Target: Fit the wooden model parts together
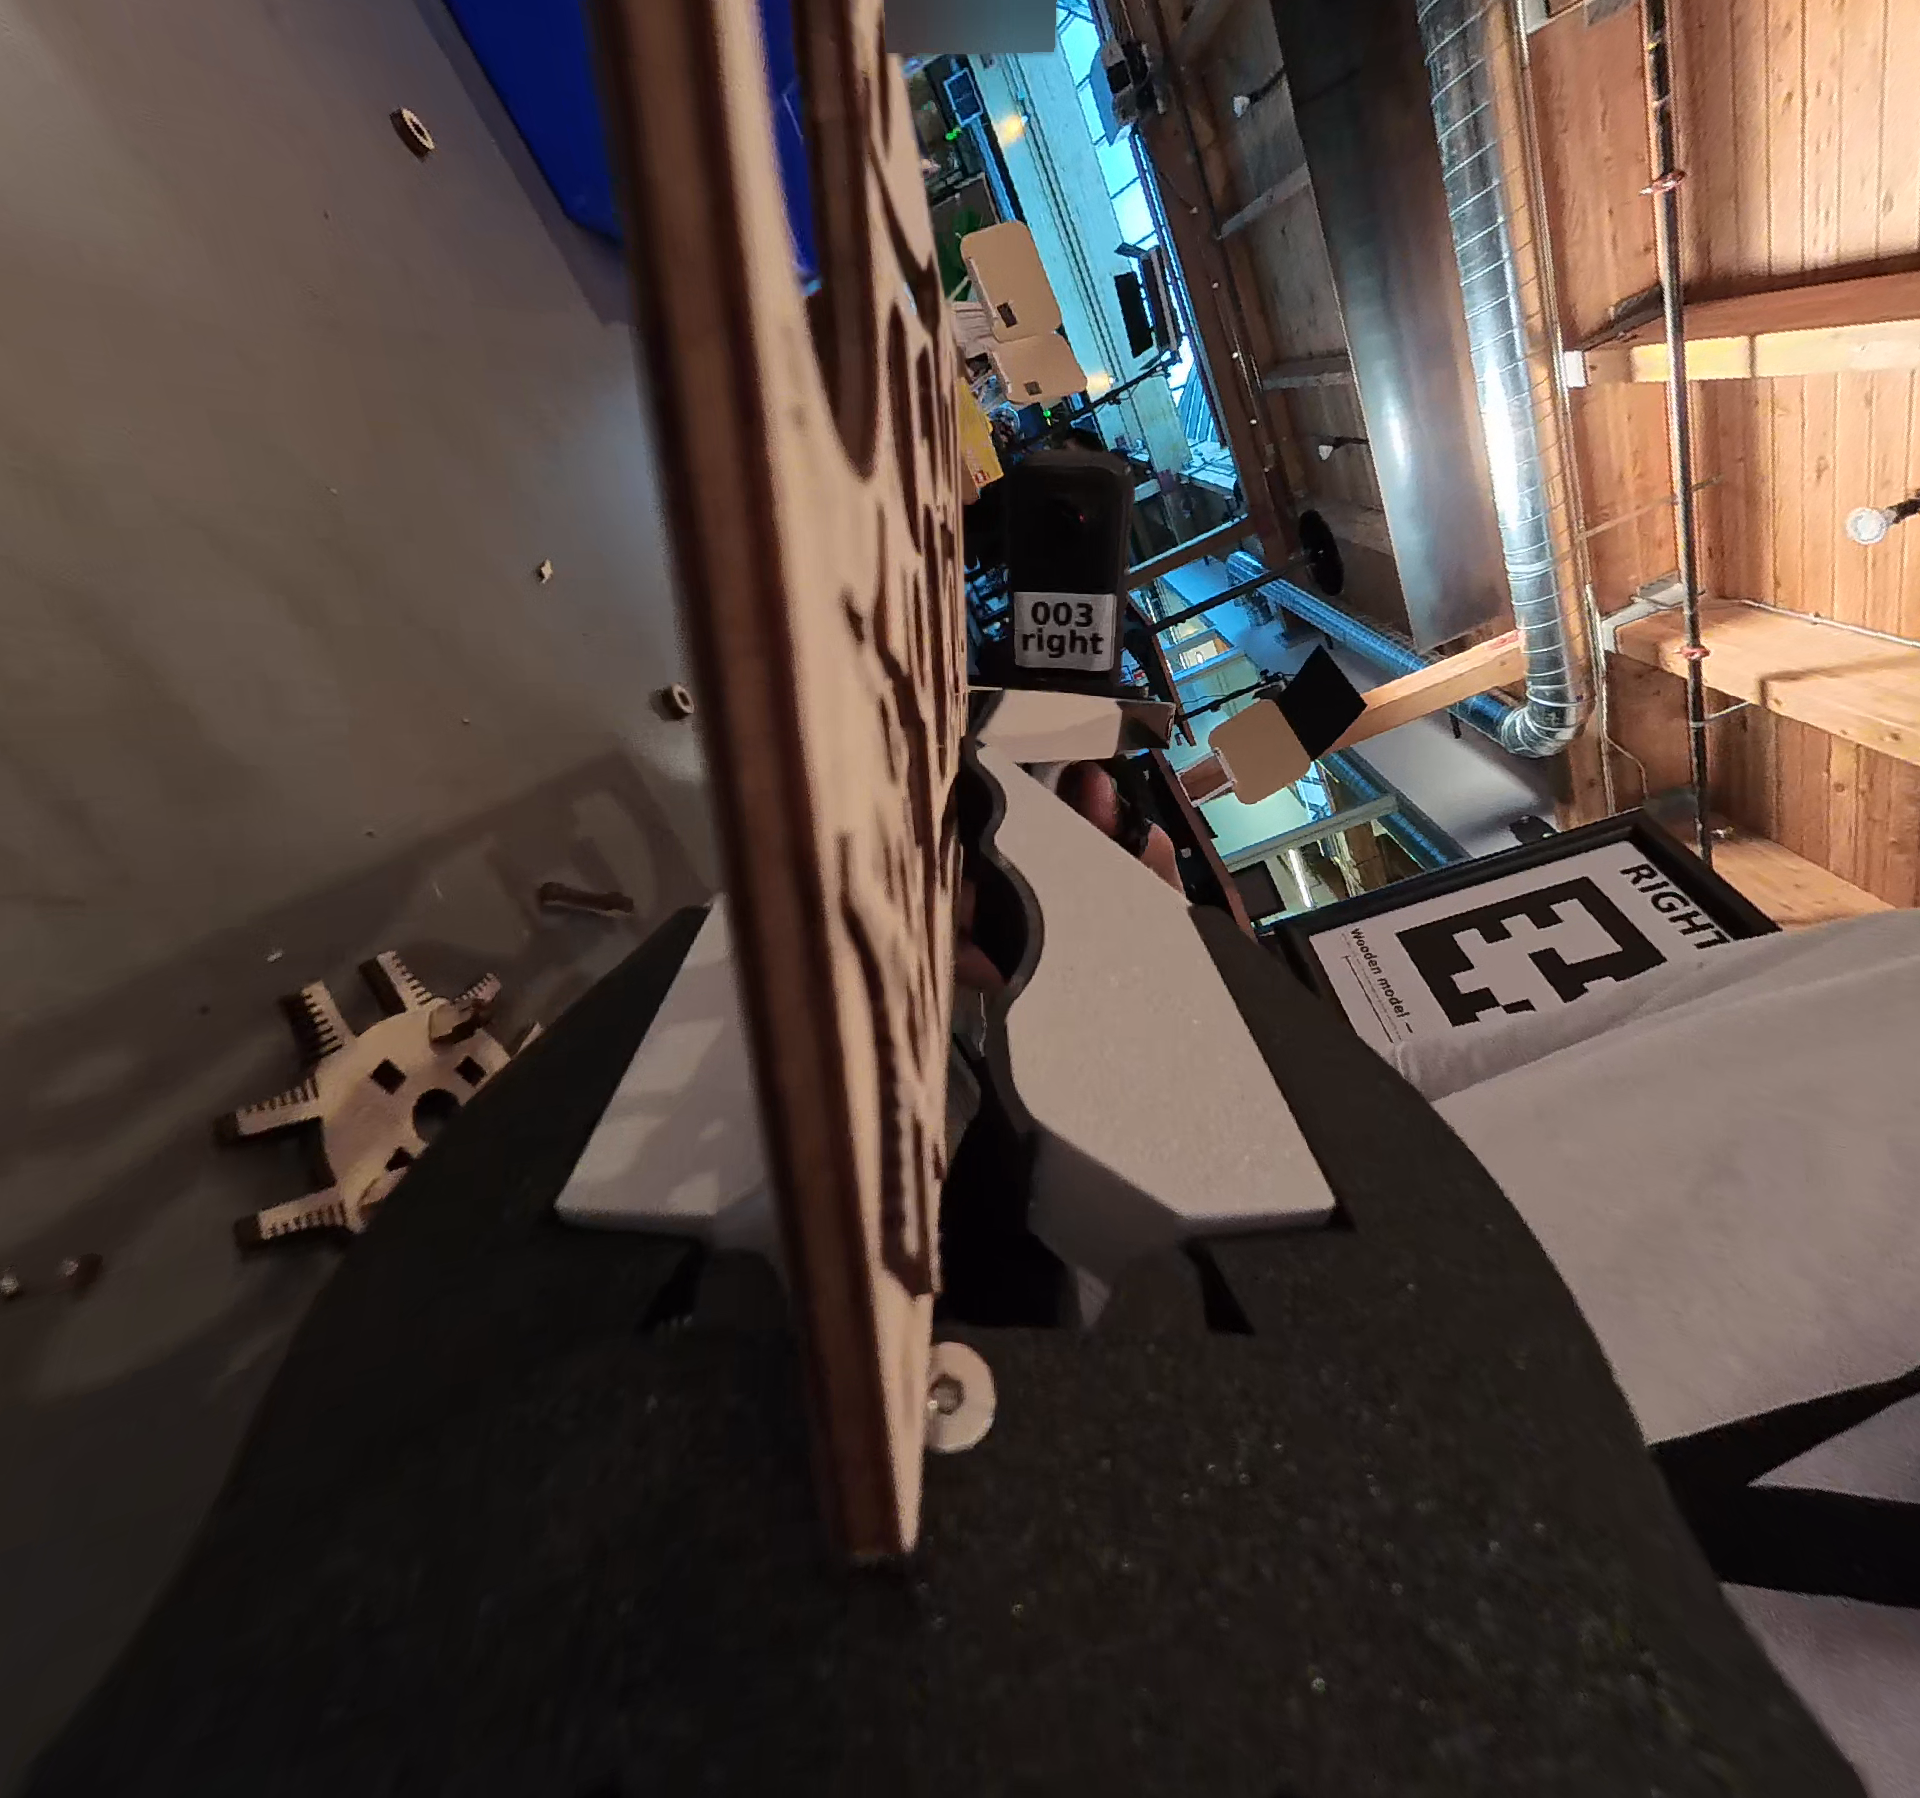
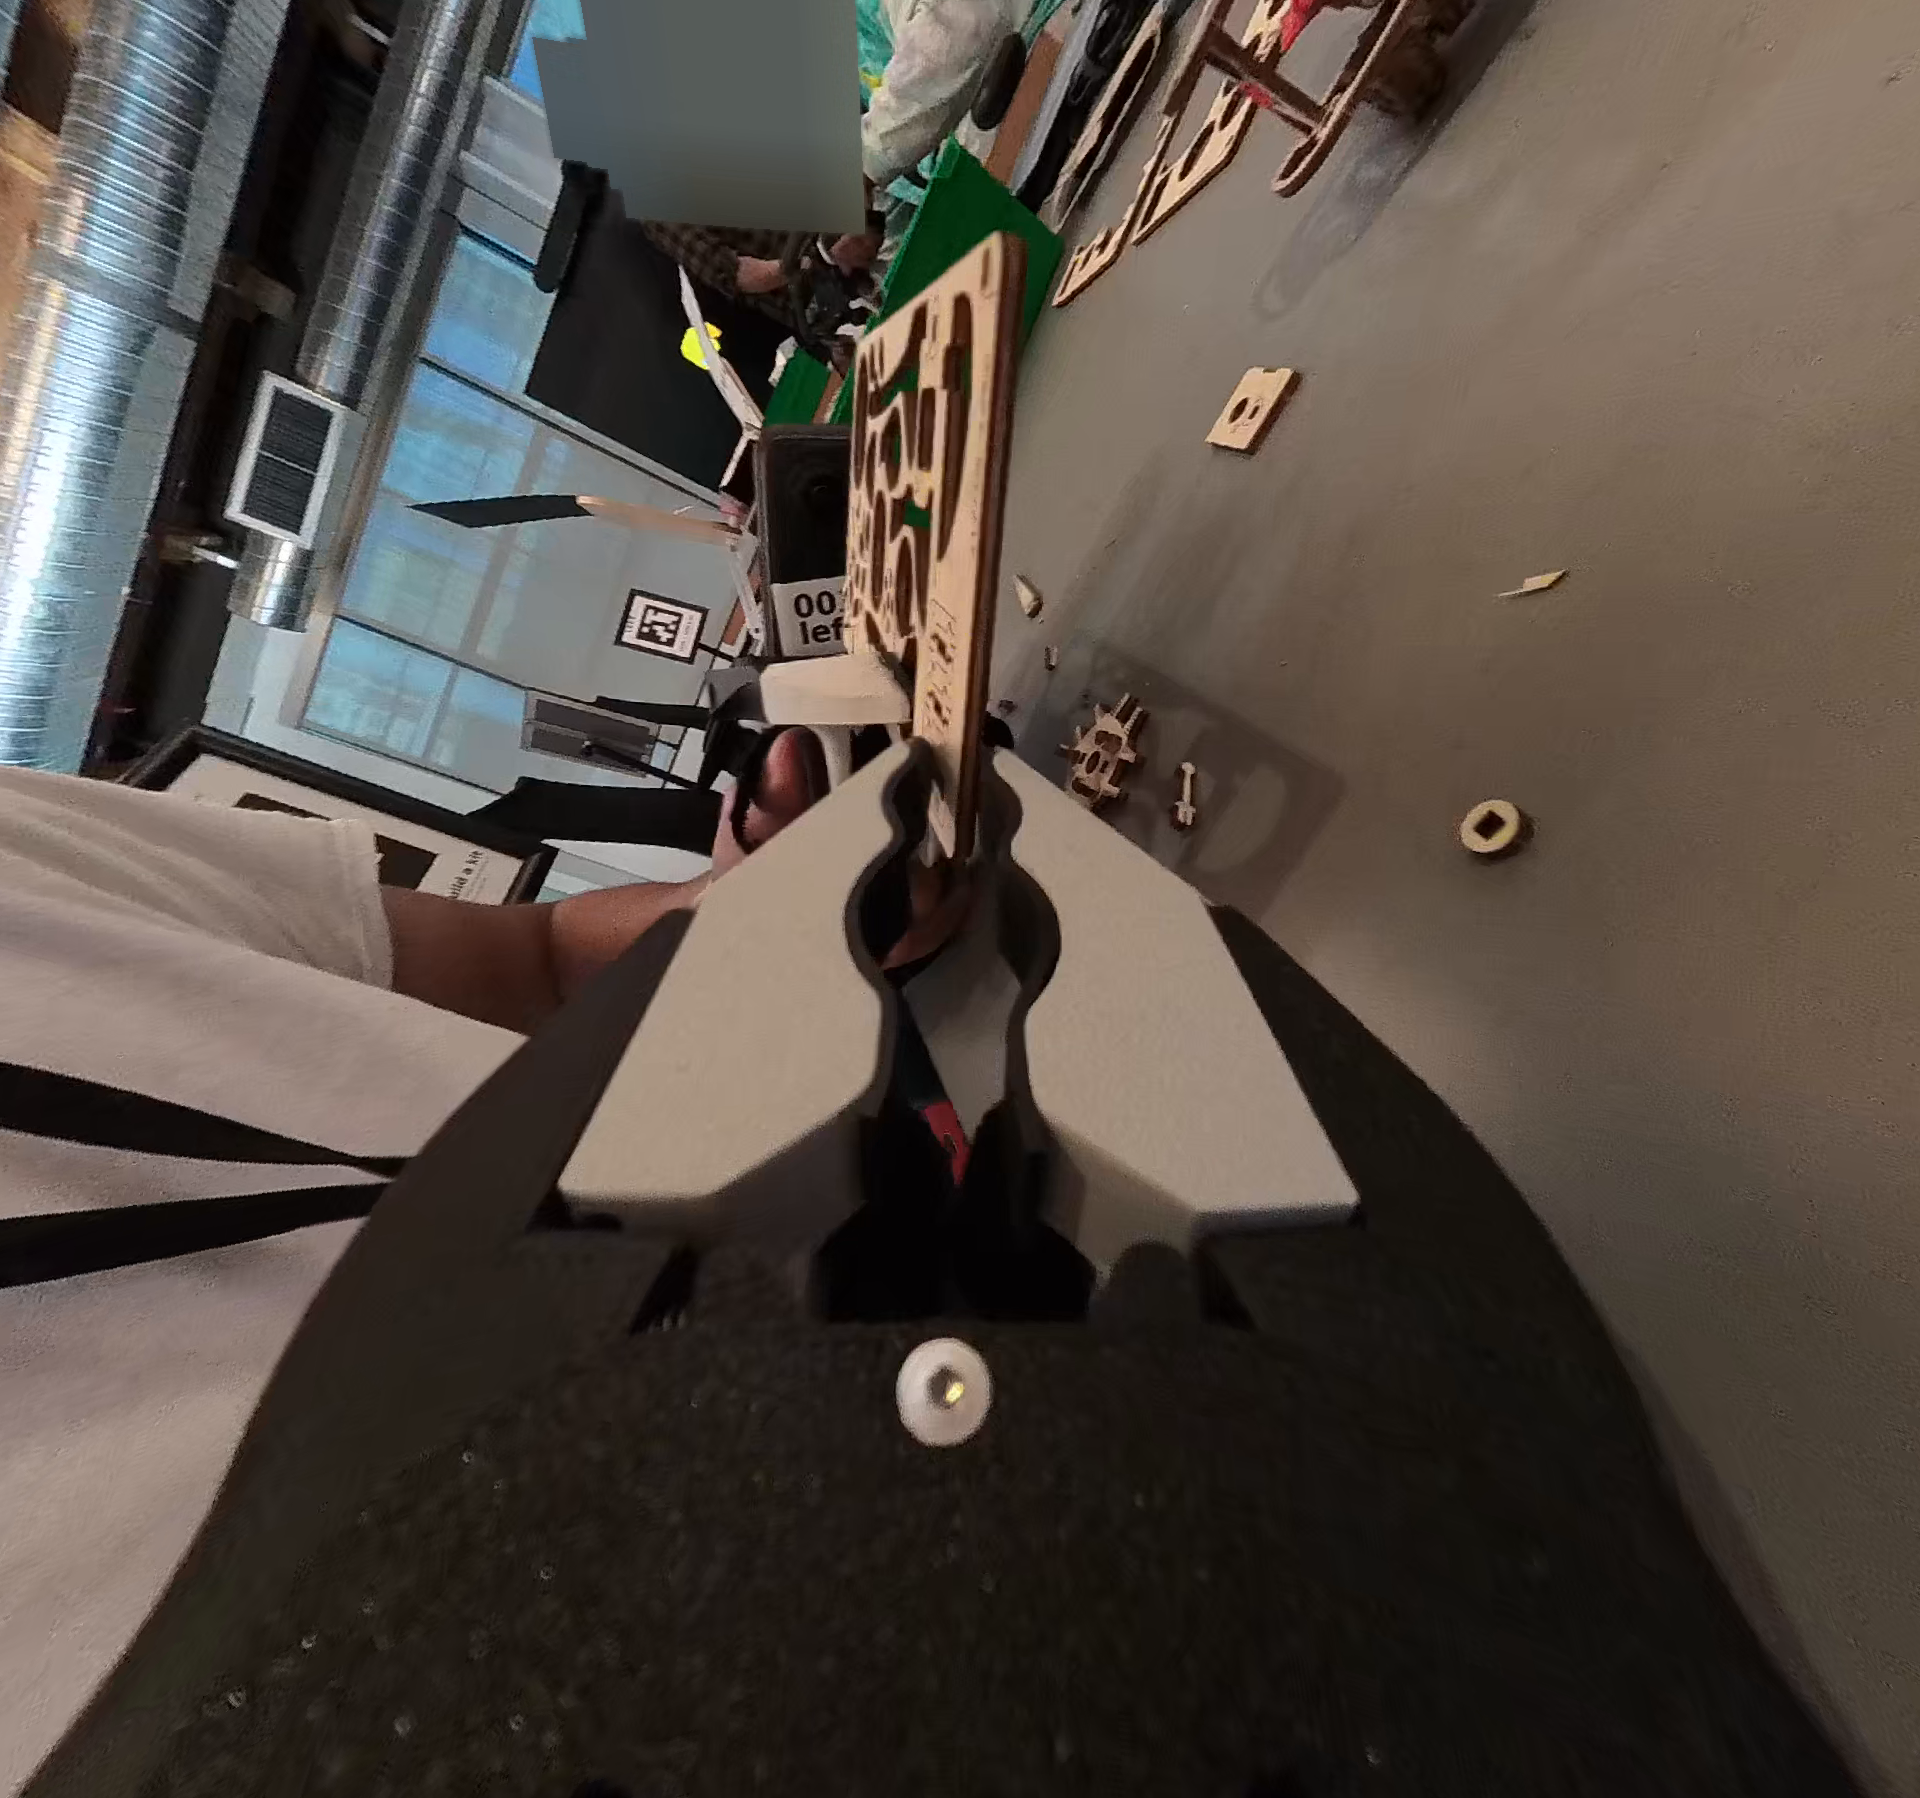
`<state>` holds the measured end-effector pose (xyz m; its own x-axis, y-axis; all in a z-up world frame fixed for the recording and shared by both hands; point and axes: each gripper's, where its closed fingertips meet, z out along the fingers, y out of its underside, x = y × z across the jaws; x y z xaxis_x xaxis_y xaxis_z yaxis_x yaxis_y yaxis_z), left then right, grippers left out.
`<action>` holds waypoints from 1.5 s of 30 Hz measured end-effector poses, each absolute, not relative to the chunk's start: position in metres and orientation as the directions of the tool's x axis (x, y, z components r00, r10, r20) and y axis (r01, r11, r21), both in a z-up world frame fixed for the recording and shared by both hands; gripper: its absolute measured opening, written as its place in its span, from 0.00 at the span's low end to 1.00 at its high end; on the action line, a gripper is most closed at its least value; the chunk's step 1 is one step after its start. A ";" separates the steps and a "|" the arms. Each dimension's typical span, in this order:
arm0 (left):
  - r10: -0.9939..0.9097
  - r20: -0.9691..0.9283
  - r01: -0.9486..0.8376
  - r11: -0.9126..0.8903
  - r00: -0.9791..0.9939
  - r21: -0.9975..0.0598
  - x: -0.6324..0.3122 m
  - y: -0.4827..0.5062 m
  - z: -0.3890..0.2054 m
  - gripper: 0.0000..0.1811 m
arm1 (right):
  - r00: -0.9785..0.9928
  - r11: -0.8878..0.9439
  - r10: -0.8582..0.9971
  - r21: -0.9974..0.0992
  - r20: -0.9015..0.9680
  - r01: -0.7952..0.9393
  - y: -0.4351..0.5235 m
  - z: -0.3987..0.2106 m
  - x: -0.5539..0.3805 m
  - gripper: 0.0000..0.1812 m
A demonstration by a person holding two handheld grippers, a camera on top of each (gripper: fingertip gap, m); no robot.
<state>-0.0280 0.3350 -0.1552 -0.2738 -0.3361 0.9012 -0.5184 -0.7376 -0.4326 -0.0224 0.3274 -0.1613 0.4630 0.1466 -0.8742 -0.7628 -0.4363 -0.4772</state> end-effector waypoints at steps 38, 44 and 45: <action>-0.319 0.900 -0.498 -0.753 -0.297 -0.431 -0.029 0.337 -0.150 0.00 | 0.489 -0.433 0.182 -0.516 -0.853 -0.739 0.325 -0.153 -0.018 0.08; -0.331 0.897 -0.507 -0.741 -0.292 -0.439 -0.030 0.335 -0.152 0.00 | 0.588 -0.437 0.116 -0.573 -0.801 -0.694 0.326 -0.161 -0.016 0.03; -0.349 0.894 -0.511 -0.734 -0.281 -0.447 -0.029 0.334 -0.155 0.00 | 0.628 -0.453 0.084 -0.591 -0.774 -0.668 0.325 -0.167 -0.016 0.03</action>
